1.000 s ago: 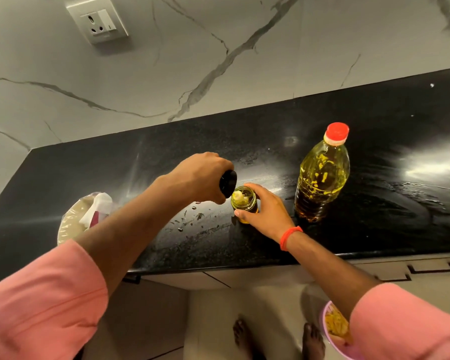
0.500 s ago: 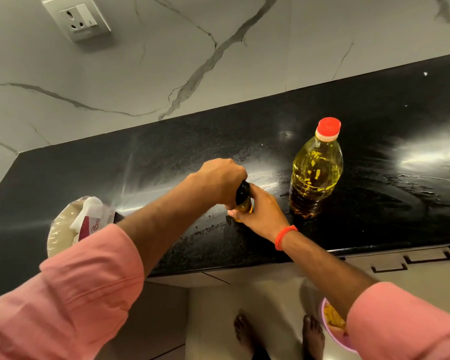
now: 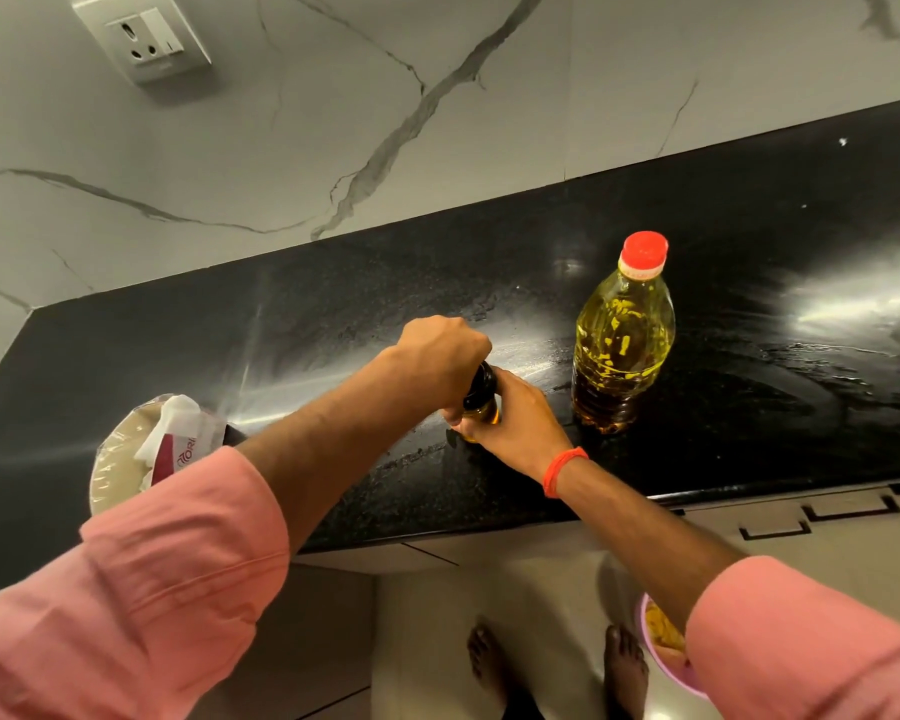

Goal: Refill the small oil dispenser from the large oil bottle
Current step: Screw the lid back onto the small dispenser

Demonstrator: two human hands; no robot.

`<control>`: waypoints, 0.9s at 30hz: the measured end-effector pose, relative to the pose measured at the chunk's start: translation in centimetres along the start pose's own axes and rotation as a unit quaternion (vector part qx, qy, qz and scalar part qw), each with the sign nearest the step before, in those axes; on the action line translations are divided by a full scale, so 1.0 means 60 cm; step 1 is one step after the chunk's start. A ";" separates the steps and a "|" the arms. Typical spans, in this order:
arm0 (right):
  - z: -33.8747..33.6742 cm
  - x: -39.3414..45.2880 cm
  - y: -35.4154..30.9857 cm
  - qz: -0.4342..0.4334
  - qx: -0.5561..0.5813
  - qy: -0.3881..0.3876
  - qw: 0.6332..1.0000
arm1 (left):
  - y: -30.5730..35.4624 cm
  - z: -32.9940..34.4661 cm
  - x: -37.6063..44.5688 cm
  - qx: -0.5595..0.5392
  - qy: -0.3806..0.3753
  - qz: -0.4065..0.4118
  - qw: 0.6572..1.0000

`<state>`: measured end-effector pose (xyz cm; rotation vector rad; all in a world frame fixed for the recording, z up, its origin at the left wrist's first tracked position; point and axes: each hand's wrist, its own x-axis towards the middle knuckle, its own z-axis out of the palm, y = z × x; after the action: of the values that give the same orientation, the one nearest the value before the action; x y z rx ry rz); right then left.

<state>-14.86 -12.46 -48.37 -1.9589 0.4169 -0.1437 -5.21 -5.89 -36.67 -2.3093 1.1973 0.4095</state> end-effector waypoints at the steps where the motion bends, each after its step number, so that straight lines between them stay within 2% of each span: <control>1: 0.001 0.000 0.001 0.000 -0.002 0.000 1.000 | -0.001 0.001 -0.001 -0.003 0.002 0.000 1.000; 11: -0.002 -0.002 0.009 -0.007 0.042 -0.021 0.999 | -0.031 0.010 -0.020 -0.059 0.053 -0.026 0.997; 16: 0.000 -0.003 0.007 -0.021 0.052 0.006 0.998 | -0.040 0.007 -0.030 -0.108 0.091 -0.022 0.990; 27: 0.001 0.000 -0.006 -0.056 0.040 0.048 0.996 | -0.033 0.020 -0.044 -0.195 0.055 -0.031 0.979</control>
<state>-14.74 -12.29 -48.05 -1.9017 0.3596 -0.3231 -5.10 -2.47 -35.83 -2.7284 1.1768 0.5416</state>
